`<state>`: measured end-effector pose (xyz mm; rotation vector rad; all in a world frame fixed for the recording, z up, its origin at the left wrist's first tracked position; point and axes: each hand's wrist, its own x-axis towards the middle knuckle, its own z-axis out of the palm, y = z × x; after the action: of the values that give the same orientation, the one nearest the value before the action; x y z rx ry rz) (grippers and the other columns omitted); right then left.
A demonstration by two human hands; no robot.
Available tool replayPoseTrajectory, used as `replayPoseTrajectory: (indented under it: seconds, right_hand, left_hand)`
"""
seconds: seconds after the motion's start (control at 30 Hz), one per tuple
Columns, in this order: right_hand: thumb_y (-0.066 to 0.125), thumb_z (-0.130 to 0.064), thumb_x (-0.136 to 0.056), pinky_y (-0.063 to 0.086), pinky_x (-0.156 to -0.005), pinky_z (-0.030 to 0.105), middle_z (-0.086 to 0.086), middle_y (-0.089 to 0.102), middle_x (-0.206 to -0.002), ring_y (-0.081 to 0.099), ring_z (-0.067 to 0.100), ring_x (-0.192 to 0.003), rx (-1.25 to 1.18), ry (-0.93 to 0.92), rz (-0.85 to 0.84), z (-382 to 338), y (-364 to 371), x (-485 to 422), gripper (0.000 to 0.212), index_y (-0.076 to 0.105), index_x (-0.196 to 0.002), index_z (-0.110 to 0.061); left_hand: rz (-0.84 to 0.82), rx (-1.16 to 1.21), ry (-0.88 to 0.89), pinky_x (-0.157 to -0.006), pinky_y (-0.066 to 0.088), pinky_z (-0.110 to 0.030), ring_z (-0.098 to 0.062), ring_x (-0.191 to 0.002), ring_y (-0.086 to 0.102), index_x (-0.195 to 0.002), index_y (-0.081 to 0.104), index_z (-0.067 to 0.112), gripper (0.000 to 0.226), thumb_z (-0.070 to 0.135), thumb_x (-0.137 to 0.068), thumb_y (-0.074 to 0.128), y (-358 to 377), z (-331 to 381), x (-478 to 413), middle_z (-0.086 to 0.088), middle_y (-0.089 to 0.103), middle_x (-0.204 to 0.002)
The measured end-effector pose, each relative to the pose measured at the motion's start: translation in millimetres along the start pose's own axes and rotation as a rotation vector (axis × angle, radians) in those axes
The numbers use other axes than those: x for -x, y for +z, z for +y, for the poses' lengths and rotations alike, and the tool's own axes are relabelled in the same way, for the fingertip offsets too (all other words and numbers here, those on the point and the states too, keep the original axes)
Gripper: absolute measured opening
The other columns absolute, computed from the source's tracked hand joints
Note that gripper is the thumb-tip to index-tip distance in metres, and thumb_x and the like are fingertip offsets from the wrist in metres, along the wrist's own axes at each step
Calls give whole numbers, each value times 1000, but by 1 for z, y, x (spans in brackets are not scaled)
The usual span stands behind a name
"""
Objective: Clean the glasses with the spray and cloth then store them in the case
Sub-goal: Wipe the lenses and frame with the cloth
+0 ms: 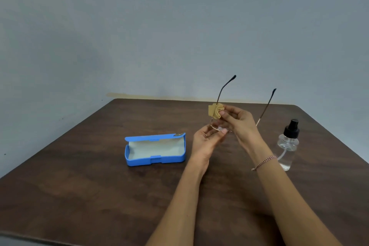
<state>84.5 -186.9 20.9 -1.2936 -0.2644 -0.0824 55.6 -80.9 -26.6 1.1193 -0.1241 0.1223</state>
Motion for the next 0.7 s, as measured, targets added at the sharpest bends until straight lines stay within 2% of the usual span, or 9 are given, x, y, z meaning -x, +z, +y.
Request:
replayPoseTrajectory:
  seconds: [0.13,0.33,0.4,0.53,0.7]
  right_hand:
    - [62,0,-85,58,-67,24,9,72,-87,70,17,-68,1,-30,-42,2,-1,4,16,65,-99,-6]
    - [67,2,-81,54,-62,17,-4,74,-79,70,10,-72,132,-99,-19,1,7,9,23,68,-97,-14]
    - [70,0,-79,53,-65,13,-9,73,-79,70,6,-76,229,-131,16,5,10,10,23,69,-96,-17]
    - [73,-12,-79,45,-70,1,-13,68,-85,62,-11,-78,592,-229,43,13,15,11,27,70,-105,-18]
    - [74,-12,-79,50,-73,8,-7,71,-83,66,-2,-79,543,-237,111,16,17,11,25,71,-104,-14]
  left_hand:
    - [30,-37,4,-82,55,-25,-15,-99,68,-103,70,13,27,6,-77,74,-2,-2,-1,-6,74,-100]
    - [27,-82,28,-87,54,-26,-13,-98,69,-101,71,14,26,7,-76,75,-4,-3,-2,-4,75,-97]
    - [39,-133,26,-87,54,-27,-11,-96,69,-94,73,19,21,11,-76,76,-5,-5,-4,-1,75,-95]
    - [90,-199,2,-83,53,-26,-7,-91,70,-83,74,28,15,14,-78,73,-11,-7,-7,4,76,-89]
    - [93,-204,-17,-78,55,-23,-7,-88,70,-79,74,27,17,10,-77,74,-11,-6,-7,4,76,-86]
